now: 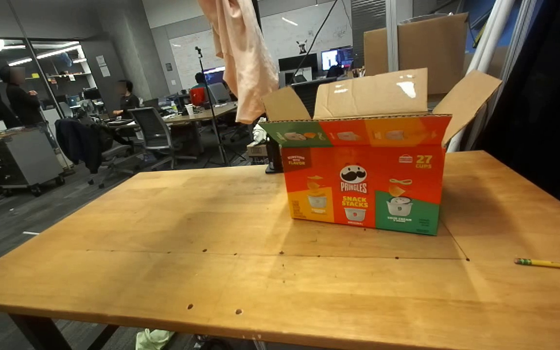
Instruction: Pick up the pink shirt, then place it in the box
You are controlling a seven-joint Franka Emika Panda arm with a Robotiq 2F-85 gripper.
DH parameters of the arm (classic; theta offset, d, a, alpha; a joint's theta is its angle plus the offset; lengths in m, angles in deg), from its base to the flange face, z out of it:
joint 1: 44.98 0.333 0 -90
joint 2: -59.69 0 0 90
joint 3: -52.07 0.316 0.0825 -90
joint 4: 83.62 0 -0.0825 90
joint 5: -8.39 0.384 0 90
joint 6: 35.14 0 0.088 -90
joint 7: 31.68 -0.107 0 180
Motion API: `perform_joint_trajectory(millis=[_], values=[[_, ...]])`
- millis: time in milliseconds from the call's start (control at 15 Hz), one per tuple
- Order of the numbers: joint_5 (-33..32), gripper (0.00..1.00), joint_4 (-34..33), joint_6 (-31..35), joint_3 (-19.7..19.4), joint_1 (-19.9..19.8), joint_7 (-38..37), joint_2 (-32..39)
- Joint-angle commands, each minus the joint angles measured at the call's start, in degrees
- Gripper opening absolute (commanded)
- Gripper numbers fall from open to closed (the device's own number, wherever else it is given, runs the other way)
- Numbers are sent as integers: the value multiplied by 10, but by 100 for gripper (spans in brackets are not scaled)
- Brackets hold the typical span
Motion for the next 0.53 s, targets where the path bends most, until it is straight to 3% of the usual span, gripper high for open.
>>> perform_joint_trajectory(millis=[0, 467], values=[[-14, 2, -51, -13, -9, 2, -17, 23], [-2, 2, -87, -17, -33, -16, -40, 40]])
